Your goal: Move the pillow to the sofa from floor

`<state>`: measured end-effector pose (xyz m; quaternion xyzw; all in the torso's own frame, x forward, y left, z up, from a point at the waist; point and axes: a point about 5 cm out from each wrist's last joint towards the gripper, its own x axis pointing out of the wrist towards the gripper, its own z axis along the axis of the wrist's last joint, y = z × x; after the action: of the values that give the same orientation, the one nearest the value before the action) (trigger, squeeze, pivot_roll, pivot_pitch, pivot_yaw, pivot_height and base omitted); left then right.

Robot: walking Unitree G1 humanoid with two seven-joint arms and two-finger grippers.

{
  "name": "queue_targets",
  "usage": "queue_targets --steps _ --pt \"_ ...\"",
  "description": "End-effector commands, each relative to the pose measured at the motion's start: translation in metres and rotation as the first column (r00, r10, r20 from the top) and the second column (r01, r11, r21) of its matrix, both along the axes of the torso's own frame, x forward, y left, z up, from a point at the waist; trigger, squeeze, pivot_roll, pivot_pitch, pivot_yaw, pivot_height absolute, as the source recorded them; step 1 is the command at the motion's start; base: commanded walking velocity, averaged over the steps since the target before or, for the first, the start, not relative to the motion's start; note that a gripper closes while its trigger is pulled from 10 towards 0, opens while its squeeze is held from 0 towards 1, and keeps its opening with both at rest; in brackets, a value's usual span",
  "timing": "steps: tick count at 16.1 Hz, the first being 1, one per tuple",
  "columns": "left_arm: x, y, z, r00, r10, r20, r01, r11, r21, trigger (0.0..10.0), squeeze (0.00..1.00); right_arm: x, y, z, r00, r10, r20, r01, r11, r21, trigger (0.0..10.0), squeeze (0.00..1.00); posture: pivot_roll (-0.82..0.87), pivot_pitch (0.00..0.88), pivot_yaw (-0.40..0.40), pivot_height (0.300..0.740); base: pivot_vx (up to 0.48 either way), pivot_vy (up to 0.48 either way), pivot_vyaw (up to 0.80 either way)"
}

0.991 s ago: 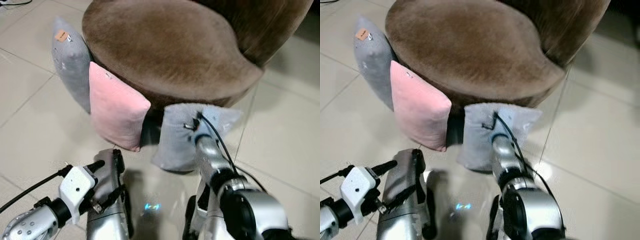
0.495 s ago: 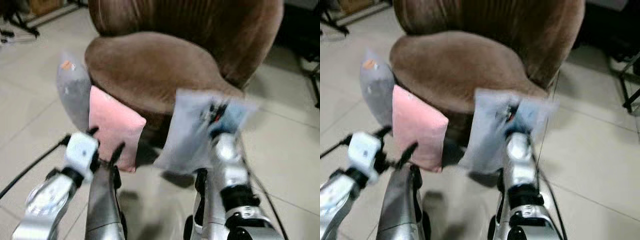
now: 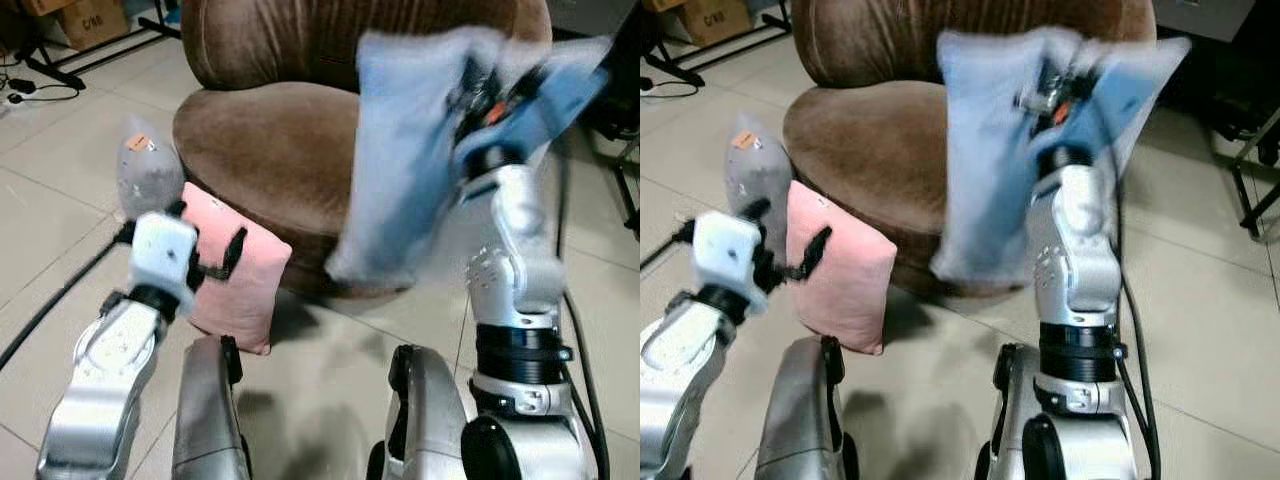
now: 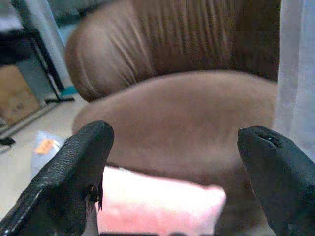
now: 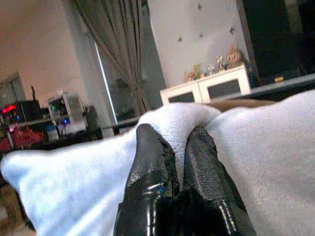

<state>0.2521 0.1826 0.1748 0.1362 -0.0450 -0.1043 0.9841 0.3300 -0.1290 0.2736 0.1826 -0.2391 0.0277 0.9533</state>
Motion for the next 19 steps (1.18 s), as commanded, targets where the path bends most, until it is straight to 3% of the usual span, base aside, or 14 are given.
queue_targets --steps 1,4,7,13,15,16,19 --pt "0.004 0.000 0.002 1.000 0.024 0.017 -0.024 1.000 0.001 10.0 0.00 -0.001 -0.001 -0.006 1.000 -0.013 -0.026 0.014 1.000 0.016 10.0 0.00 0.02 0.000 -0.063 0.492 0.000 0.000 0.00" --pt "0.014 0.000 0.002 0.999 0.026 0.024 -0.026 1.000 0.011 10.0 0.00 0.004 0.004 -0.016 0.996 -0.020 -0.084 0.024 0.999 0.048 10.0 0.00 0.00 0.000 -0.051 0.517 0.000 0.000 0.00" --pt "0.026 -0.002 0.008 0.998 0.028 0.048 -0.029 1.000 0.004 10.0 0.00 0.007 0.008 0.000 0.999 -0.017 -0.045 0.021 0.997 0.080 10.0 0.00 -0.01 0.000 -0.040 0.542 0.000 0.000 0.00" --pt "0.027 -0.008 0.003 0.999 0.010 0.044 -0.009 1.000 -0.007 10.0 0.00 0.012 0.011 0.001 0.999 -0.014 -0.050 0.017 0.997 0.069 10.0 0.00 0.00 0.000 -0.047 0.582 0.000 0.000 0.00" --pt "0.025 -0.010 -0.001 0.999 0.000 0.034 0.000 1.000 -0.008 10.0 0.00 0.011 0.007 -0.010 0.993 -0.065 -0.094 0.061 0.997 -0.040 10.0 0.00 0.00 0.000 -0.051 0.597 0.000 0.000 0.00" --pt "0.021 -0.010 -0.005 1.000 0.002 0.024 -0.002 1.000 -0.006 10.0 0.00 0.007 -0.001 -0.026 0.985 -0.112 -0.133 0.095 0.987 -0.128 10.0 0.00 0.00 0.000 -0.055 0.607 0.000 0.000 0.00" --pt "0.019 -0.008 -0.007 1.000 0.009 0.018 -0.009 1.000 -0.002 10.0 0.00 -0.004 -0.014 -0.043 0.977 -0.151 -0.150 0.129 0.980 -0.150 10.0 0.00 0.00 0.000 -0.050 0.632 0.000 0.000 0.00"
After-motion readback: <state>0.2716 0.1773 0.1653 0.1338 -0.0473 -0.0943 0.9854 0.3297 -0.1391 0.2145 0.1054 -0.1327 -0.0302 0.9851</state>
